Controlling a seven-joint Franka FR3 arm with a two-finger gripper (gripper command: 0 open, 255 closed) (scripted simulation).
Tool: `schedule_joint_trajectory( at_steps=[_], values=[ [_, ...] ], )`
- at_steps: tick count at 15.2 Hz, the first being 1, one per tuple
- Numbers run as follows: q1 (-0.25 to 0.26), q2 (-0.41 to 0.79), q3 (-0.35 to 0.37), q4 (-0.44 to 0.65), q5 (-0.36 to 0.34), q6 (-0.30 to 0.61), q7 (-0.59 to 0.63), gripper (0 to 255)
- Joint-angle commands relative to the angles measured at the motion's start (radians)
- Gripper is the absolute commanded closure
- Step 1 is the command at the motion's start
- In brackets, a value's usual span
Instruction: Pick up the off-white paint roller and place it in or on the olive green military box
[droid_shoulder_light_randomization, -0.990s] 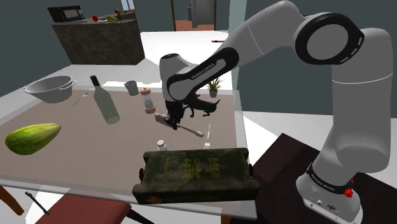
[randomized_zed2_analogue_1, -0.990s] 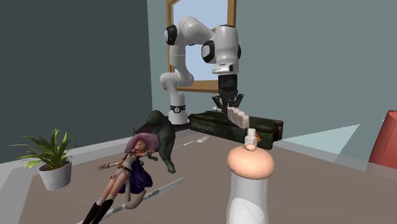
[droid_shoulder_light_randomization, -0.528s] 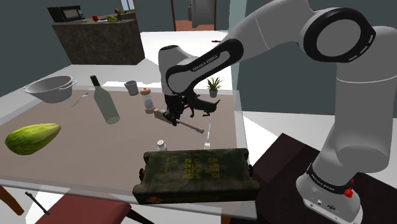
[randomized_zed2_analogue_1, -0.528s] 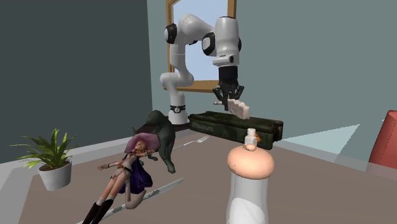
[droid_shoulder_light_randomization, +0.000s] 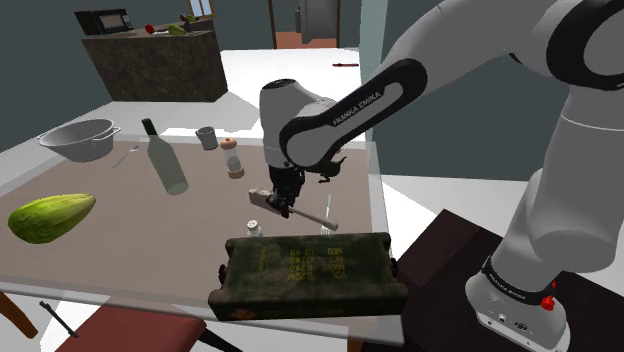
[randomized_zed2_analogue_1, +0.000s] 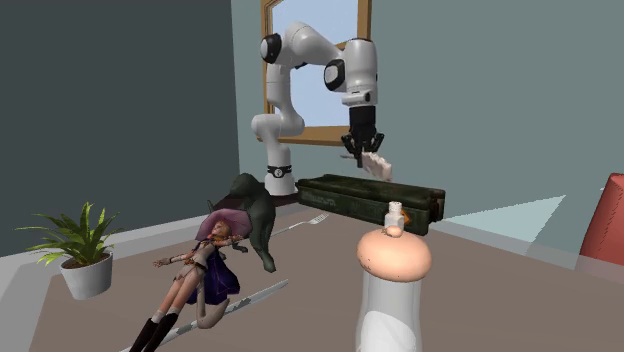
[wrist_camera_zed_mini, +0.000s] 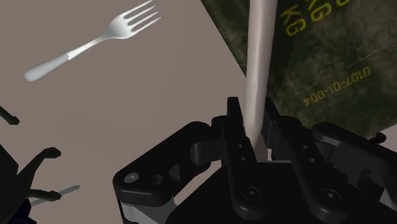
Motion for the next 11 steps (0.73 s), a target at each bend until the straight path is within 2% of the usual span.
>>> schedule_joint_trajectory(
  at_steps=[1, 8, 11],
  values=[
    [0.018, -0.052, 0.019, -0.061, 0.016, 0.014, 0.029, 255],
    [0.087, -0.213, 0.089, -0.244, 0.084, 0.049, 0.127, 255],
    [0.087, -0.188, 0.091, -0.261, 0.073, 0.091, 0.133, 255]
  ],
)
